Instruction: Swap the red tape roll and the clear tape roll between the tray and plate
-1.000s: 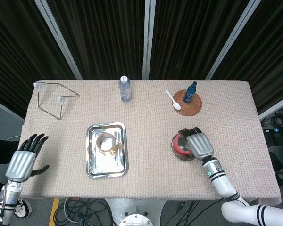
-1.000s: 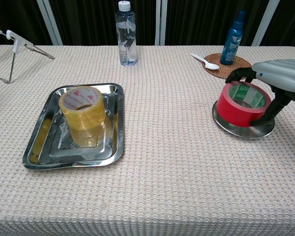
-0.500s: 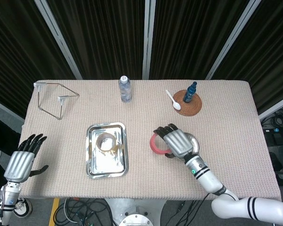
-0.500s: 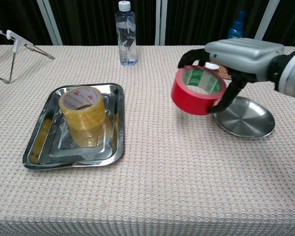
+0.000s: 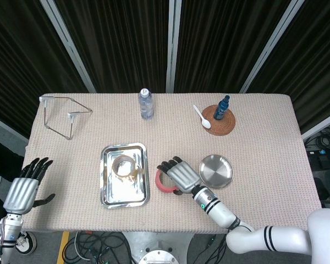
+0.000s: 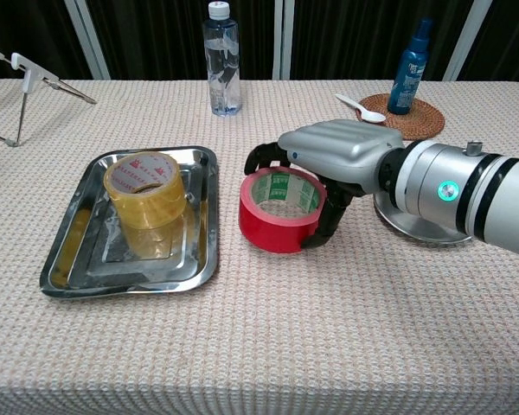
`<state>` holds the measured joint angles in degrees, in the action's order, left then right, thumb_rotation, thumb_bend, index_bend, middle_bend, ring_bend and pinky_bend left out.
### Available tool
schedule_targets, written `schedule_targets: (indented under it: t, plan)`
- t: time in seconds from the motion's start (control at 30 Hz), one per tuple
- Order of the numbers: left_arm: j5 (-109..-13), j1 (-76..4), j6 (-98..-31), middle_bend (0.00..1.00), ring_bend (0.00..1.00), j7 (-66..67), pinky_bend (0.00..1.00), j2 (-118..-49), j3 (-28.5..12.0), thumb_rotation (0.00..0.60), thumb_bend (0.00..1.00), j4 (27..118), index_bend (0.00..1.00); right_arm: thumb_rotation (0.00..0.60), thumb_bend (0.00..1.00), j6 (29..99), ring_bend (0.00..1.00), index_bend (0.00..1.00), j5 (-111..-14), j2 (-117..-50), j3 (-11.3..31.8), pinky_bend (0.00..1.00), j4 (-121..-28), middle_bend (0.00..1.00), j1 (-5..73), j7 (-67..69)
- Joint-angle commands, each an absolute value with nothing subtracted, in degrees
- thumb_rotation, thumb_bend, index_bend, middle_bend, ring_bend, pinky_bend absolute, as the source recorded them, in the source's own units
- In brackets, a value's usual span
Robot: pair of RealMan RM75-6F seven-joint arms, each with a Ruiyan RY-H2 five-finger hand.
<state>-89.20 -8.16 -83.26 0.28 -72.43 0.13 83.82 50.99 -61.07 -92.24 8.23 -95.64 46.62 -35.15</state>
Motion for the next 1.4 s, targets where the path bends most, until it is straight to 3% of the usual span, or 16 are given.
schedule_targets:
  t: [0.03, 0.17, 0.27, 0.43, 0.6, 0.93, 1.2, 1.4]
  plan:
    - [-89.2, -8.1, -83.3, 0.07, 0.00, 0.2, 0.16, -72.4, 0.1, 0.600, 0.11, 83.7, 0.10, 0.600, 0.08, 50.0, 0.10, 0.14, -58.2, -92.4, 7.8, 0.08, -95.5, 0.21, 47.8, -36.9]
    - [-89.0, -8.0, -83.3, 0.07, 0.00, -0.2, 0.16, -72.5, 0.1, 0.600, 0.11, 83.4, 0.10, 0.600, 0.01, 50.2, 0.00, 0.01, -56.2, -91.8, 7.4, 0.01, -96.3, 0.06, 48.4, -37.7]
    - [-88.8, -8.1, -83.1, 0.07, 0.00, -0.2, 0.16, -72.6, 0.0, 0.600, 0.11, 83.3, 0.10, 0.600, 0.00, 50.5, 0.00, 0.00, -55.9, -91.2, 7.3, 0.00, -96.8, 0.00, 48.6, -37.2]
    - [-89.0, -8.2, -83.1, 0.07, 0.00, 0.1, 0.16, -72.5, -0.1, 0.600, 0.11, 83.5, 0.10, 0.600, 0.00, 52.3, 0.00, 0.00, -57.5, -88.5, 7.4, 0.00, -99.1, 0.00, 47.8, -35.2]
    - [-90.3, -10.6, -82.2, 0.07, 0.00, 0.4, 0.16, -71.5, -1.5, 0.600, 0.11, 85.1, 0.10, 0.600, 0.00, 60.5, 0.00, 0.00, -61.4, -80.4, 8.6, 0.00, -104.5, 0.00, 43.4, -32.0]
    - [-92.7, -22.7, -69.4, 0.07, 0.00, -0.2, 0.16, -75.8, -4.5, 0.600, 0.09, 86.8, 0.10, 0.600, 0.00, 71.4, 0.00, 0.00, -64.7, -65.9, 7.9, 0.00, -106.0, 0.00, 31.8, -19.6]
    - [-88.8, -30.3, -58.0, 0.06, 0.00, 0.4, 0.16, -82.2, -5.6, 0.600, 0.09, 82.0, 0.10, 0.600, 0.00, 72.7, 0.00, 0.00, -65.9, -62.4, 7.7, 0.00, -101.3, 0.00, 26.5, -9.1]
    - [-87.2, -33.1, -54.7, 0.04, 0.00, -0.3, 0.16, -84.6, -5.7, 0.600, 0.09, 79.1, 0.10, 0.600, 0.00, 72.1, 0.00, 0.00, -66.4, -62.1, 8.3, 0.00, -98.4, 0.00, 25.0, -5.3]
